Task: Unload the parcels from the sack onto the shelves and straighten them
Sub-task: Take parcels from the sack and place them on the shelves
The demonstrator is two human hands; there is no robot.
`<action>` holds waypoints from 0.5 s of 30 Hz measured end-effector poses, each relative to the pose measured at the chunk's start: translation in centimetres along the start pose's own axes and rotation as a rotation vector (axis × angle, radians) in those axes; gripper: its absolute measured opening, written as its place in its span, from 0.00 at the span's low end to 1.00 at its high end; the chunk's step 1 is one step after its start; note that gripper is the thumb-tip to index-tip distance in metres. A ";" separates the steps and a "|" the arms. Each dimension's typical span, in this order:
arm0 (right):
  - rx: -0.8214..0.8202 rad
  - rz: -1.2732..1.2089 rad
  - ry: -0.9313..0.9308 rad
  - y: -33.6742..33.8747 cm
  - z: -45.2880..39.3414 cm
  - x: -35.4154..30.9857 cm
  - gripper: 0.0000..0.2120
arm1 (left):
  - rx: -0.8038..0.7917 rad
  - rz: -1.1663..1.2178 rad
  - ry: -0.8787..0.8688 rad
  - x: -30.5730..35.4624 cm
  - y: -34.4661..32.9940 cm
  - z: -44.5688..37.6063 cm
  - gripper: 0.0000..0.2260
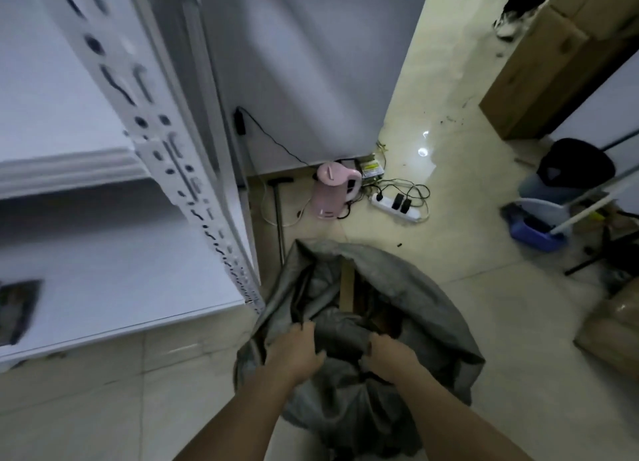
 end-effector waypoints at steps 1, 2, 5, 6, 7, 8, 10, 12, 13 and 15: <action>0.036 -0.005 -0.012 -0.7 -2.7 0.6 0.22 | 0.006 0.016 0.002 -0.2 -1.4 -2.4 0.25; 0.068 -0.016 -0.022 -1.6 -5.7 1.2 0.24 | 0.014 0.019 -0.003 -0.5 -3.0 -5.2 0.26; 0.123 -0.133 -0.066 -3.8 -14.3 2.6 0.28 | 0.059 0.039 -0.009 -1.8 -6.9 -13.0 0.27; 0.142 -0.190 -0.079 -4.5 -17.0 3.0 0.30 | 0.076 0.050 -0.018 -2.4 -8.2 -15.4 0.26; 0.161 -0.246 -0.086 -5.3 -20.1 3.5 0.32 | 0.099 0.055 -0.031 -3.0 -9.5 -17.9 0.26; 0.179 -0.299 -0.090 -5.9 -22.8 3.9 0.34 | 0.131 0.054 -0.043 -3.8 -10.5 -20.3 0.27; 0.202 -0.393 -0.116 -7.0 -27.8 4.6 0.36 | 0.184 0.055 -0.061 -5.4 -12.6 -24.2 0.27; 0.227 -0.457 -0.156 -8.2 -32.1 5.3 0.38 | 0.219 0.061 -0.076 -7.0 -14.6 -27.3 0.27; 0.251 -0.493 -0.181 -8.5 -33.8 5.6 0.39 | 0.231 0.065 -0.086 -7.6 -15.3 -28.5 0.26; 0.298 -0.602 -0.233 -9.1 -36.4 6.3 0.40 | 0.255 0.090 -0.103 -8.4 -16.3 -30.2 0.25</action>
Point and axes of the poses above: each hand's wrist, its own z-axis away from the middle knuckle, its own y-axis out of the back of the hand, x = y × z, the point moved 9 cm from there along -z, towards the middle knuckle, and after that the axes turned 1 degree about -y, right-handed, at the moved point
